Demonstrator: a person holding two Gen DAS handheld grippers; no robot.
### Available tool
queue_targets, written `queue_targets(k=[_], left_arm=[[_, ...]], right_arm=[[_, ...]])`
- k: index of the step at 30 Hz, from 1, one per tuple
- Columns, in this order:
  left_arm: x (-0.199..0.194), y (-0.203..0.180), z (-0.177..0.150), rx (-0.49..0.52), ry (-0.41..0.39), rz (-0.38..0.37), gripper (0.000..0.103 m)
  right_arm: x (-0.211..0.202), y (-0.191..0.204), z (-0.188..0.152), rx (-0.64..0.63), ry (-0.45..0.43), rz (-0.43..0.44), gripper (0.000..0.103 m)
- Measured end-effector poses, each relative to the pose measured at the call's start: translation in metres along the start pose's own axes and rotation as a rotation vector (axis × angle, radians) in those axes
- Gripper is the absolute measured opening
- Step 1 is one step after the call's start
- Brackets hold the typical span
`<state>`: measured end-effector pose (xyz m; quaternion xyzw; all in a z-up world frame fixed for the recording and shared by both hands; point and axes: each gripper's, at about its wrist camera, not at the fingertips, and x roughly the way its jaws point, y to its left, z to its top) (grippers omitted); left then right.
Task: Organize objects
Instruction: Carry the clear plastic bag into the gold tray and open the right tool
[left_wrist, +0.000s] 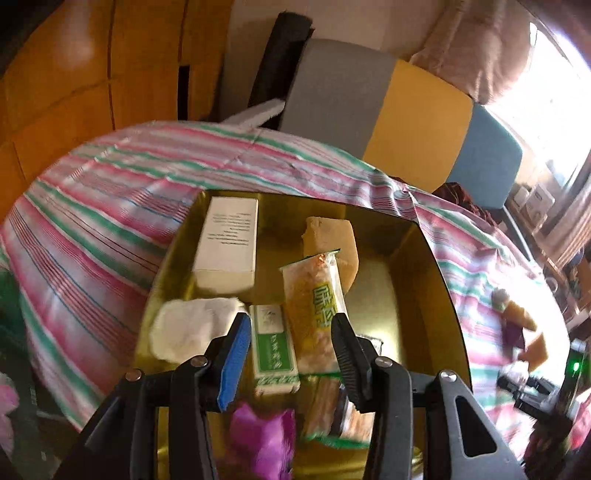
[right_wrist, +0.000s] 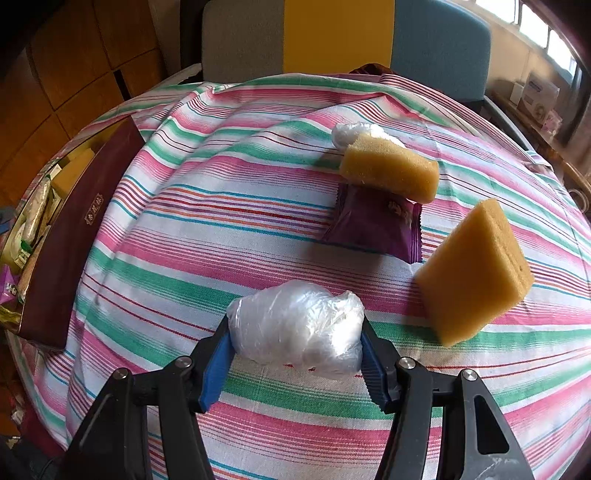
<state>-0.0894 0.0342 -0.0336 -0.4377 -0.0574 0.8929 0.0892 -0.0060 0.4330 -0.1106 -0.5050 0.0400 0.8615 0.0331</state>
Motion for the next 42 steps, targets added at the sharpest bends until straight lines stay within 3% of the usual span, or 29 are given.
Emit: queue_targets(k=[13,17,24,32,35,42], left_arm=[[-0.043,-0.001,-0.022,0.083,-0.056,-0.034,0.045],[-0.046,0.000,-0.029,0.106,-0.063,-0.031,0.046],[-0.044,0.012,-0.035,0.079,-0.048,-0.037,0.046],[-0.040,0.041,-0.039,0.007,-0.028,-0.020,0.045],[-0.039,0.051,-0.040,-0.012,-0.026,-0.010,0.045],[-0.040,0.058,-0.039,-0.026,-0.031,-0.008,0.045]], right_arm=[[-0.003,0.025,0.010,0.092,-0.018,-0.011,0.061],[-0.019,0.049,0.026,0.091,-0.065,0.048,0.061],[-0.049,0.132,0.068,-0.031,-0.161,0.199,0.061],[-0.019,0.215,0.100,-0.159,-0.121,0.250,0.062],[0.000,0.237,0.105,-0.216,-0.091,0.214,0.064],[0.023,0.254,0.106,-0.233,-0.049,0.187,0.079]])
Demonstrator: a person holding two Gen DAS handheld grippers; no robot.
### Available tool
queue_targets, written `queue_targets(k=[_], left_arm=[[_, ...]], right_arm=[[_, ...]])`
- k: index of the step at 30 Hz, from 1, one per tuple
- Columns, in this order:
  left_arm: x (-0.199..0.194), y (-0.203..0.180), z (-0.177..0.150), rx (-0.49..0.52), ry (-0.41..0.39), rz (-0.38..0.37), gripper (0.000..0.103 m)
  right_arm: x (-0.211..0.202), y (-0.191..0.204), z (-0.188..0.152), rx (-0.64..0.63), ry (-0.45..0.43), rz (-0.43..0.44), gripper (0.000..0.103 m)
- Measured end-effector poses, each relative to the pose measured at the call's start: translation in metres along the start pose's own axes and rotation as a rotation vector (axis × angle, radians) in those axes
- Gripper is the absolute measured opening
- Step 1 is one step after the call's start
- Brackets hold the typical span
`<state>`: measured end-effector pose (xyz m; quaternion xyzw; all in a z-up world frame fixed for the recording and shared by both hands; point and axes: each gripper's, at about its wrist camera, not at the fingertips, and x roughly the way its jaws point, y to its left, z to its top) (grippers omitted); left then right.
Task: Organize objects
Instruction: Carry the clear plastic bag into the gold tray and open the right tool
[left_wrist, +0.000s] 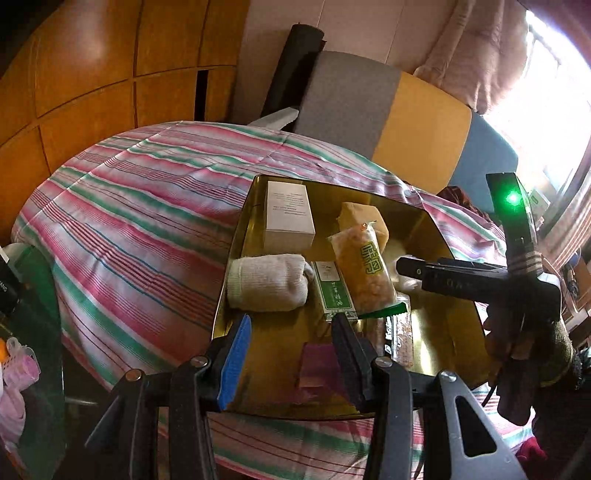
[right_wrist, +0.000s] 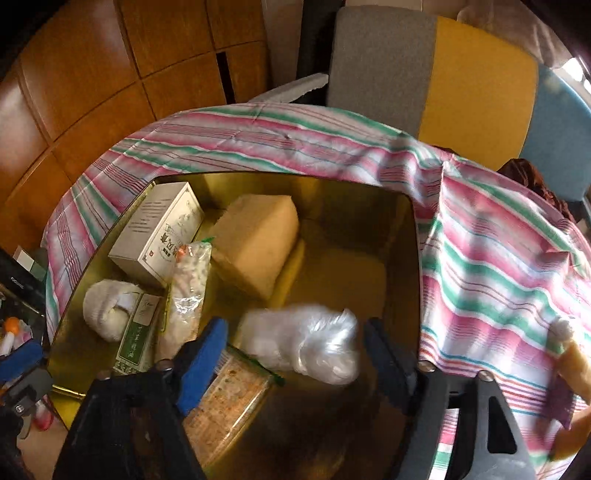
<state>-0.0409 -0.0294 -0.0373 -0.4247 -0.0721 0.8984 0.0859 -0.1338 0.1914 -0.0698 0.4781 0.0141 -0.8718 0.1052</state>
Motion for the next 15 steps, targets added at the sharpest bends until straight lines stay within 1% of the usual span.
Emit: queue_targets(k=[3,9,13,15], left_arm=[[-0.001,-0.003,0.000,0.005,-0.002,-0.003,0.045],[-0.007,-0.012,-0.001,0.030,-0.013,-0.009,0.045],[-0.013,-0.023,-0.001,0.069,-0.021,-0.018,0.045],[-0.016,-0.029,-0.001,0.089,-0.028,-0.024,0.045]], right_arm=[[-0.005,0.000,-0.002,0.004,-0.012,0.007,0.079],[-0.030,-0.004,-0.008,0.046,-0.075,0.036,0.079],[-0.051,-0.012,-0.018,0.093,-0.130,0.056,0.080],[-0.061,-0.020,-0.024,0.115,-0.153,0.054,0.082]])
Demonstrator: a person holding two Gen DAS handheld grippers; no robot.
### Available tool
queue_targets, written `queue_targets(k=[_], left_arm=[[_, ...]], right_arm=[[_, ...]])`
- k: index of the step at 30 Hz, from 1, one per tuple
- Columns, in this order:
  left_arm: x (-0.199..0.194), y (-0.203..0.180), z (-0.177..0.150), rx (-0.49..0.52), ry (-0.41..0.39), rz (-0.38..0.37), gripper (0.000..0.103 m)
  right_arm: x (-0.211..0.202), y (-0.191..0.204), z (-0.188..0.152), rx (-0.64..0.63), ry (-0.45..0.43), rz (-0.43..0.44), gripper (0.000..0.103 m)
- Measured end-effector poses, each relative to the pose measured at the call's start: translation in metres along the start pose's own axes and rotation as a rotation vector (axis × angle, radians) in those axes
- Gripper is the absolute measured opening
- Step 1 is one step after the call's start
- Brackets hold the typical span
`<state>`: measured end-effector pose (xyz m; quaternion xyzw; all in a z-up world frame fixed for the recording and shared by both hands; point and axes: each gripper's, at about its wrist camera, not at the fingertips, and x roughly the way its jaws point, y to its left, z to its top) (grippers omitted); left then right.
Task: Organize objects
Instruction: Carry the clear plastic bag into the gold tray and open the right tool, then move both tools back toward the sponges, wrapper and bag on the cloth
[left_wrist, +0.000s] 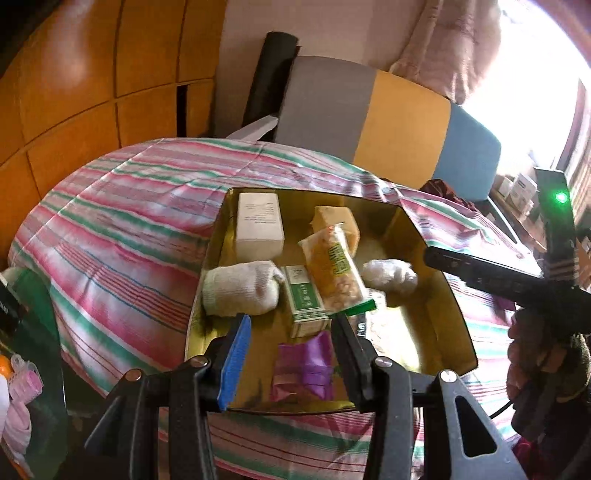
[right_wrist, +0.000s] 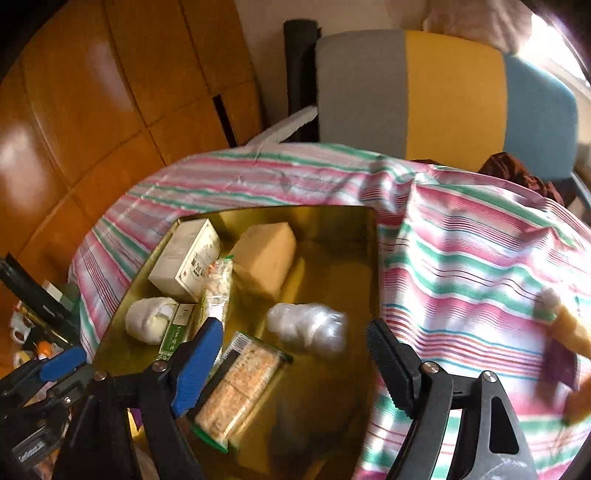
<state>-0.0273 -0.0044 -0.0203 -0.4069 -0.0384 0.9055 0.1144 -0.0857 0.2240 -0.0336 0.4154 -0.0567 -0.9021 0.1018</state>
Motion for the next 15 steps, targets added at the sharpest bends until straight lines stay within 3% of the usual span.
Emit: queue_targets(k=[5,15], left_arm=[[-0.002,-0.016,0.004,0.038,0.005,-0.034,0.045],[0.001,-0.062,0.007,0.150,0.026,-0.096,0.046]], right_arm=[[-0.032,-0.034,-0.014,0.064,-0.037,-0.023,0.083],[-0.098,-0.141,-0.047,0.197,-0.093,-0.203,0.086]])
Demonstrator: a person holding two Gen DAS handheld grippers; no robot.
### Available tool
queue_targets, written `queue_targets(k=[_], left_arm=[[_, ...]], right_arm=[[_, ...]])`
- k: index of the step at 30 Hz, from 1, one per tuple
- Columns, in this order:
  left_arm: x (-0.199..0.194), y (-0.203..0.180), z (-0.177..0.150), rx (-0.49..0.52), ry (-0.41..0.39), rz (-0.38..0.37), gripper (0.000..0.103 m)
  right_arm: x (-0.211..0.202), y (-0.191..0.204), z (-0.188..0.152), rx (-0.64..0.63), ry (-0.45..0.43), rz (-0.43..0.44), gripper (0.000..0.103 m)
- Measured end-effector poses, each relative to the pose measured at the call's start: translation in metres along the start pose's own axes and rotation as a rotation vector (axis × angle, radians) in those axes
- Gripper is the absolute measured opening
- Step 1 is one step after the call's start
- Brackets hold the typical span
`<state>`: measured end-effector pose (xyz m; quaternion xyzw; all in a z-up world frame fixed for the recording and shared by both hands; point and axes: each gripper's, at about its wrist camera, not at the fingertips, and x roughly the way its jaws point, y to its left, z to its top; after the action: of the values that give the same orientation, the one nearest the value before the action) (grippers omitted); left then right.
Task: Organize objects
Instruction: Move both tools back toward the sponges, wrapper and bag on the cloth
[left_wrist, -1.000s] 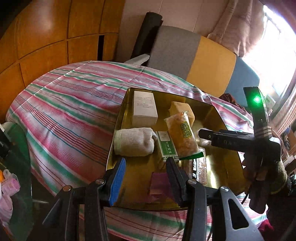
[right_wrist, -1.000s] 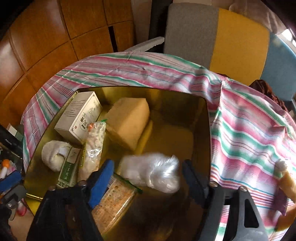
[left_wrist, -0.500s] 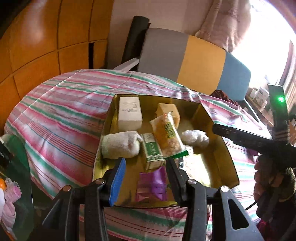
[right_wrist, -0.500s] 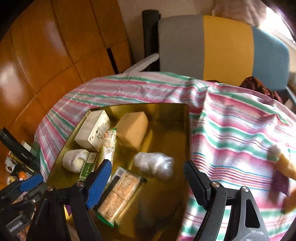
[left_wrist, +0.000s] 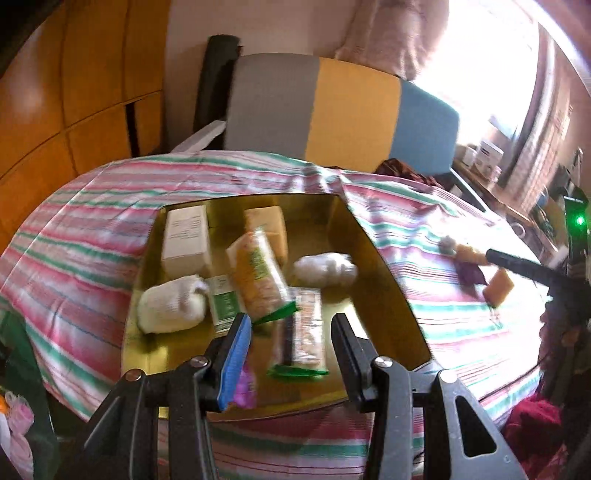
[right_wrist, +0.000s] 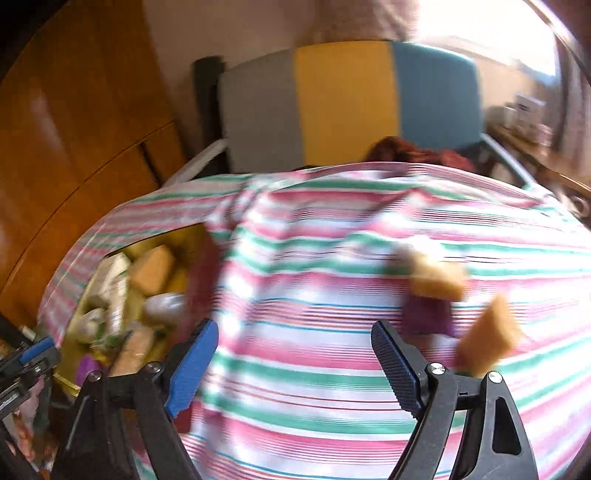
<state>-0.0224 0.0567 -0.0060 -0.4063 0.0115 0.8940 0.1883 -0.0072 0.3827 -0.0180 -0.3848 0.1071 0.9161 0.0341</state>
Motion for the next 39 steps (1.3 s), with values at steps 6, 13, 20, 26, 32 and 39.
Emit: queue_targets(k=[6,13,20,26,32,39], left_arm=[[0.006,-0.032,0.008,0.064,0.008,-0.032,0.046],[0.018,-0.067,0.016,0.132,0.048,-0.069,0.046],[0.039,-0.108,0.027,0.199,0.103,-0.135,0.046],[0.061,-0.153,0.046,0.227,0.141,-0.219,0.046],[0.095,-0.194,0.062,0.237,0.188,-0.277,0.046],[0.143,-0.224,0.083,0.144,0.275,-0.373,0.046]], right_arm=[[-0.027,-0.074,0.008,0.085,-0.061,-0.133,0.087],[-0.044,-0.146,0.009,0.196,-0.128,-0.241,0.088],[-0.044,-0.199,-0.007,0.410,-0.136,-0.250,0.088],[-0.046,-0.215,-0.013,0.505,-0.128,-0.228,0.089],[-0.046,-0.217,-0.015,0.518,-0.122,-0.234,0.089],[-0.046,-0.223,-0.016,0.553,-0.113,-0.225,0.090]])
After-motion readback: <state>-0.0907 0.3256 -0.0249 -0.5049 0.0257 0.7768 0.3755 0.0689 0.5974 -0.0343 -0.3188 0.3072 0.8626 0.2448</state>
